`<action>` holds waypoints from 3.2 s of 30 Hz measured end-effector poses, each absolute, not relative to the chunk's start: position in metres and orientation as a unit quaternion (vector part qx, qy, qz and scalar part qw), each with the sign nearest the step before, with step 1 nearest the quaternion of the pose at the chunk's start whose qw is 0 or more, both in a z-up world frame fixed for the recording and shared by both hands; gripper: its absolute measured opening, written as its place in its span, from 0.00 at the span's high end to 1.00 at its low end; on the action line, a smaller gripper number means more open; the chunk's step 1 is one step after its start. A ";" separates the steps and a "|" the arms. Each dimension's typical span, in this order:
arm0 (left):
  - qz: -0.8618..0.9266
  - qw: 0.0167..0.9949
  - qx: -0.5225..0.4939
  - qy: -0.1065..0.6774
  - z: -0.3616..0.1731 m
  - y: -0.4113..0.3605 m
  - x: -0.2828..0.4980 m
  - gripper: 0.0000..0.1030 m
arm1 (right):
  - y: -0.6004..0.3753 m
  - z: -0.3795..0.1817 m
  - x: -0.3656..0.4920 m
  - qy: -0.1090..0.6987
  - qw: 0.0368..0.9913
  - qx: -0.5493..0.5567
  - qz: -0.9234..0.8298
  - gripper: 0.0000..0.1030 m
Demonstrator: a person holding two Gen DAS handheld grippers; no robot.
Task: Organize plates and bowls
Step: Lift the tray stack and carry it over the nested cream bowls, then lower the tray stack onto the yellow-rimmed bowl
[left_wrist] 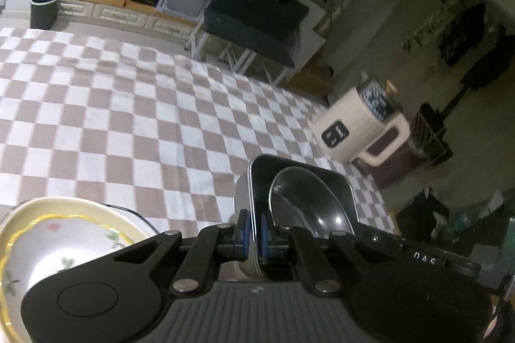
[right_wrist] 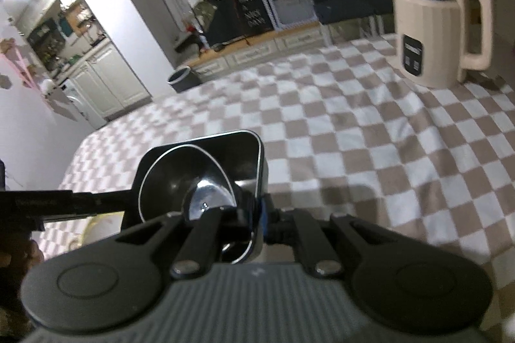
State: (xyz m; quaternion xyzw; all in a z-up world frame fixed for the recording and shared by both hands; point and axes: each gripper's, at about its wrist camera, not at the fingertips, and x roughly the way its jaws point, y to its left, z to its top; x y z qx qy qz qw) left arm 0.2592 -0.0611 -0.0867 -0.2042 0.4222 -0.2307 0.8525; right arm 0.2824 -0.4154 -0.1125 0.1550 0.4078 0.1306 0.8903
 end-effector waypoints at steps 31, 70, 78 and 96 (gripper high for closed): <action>-0.140 0.868 -0.273 0.391 -0.083 0.095 0.192 0.93 | -0.303 -0.110 0.294 0.440 0.851 0.146 0.249 0.90; -0.101 0.852 -0.237 0.456 -0.122 0.097 0.205 0.93 | -0.261 -0.139 0.299 0.509 0.824 0.068 0.241 0.88; -0.085 0.851 -0.237 0.461 -0.117 0.099 0.202 0.84 | -0.260 -0.138 0.303 0.513 0.824 0.051 0.235 0.79; -0.057 0.901 -0.201 0.379 -0.048 0.098 0.145 0.10 | -0.299 -0.061 0.256 0.379 0.898 0.073 0.210 0.10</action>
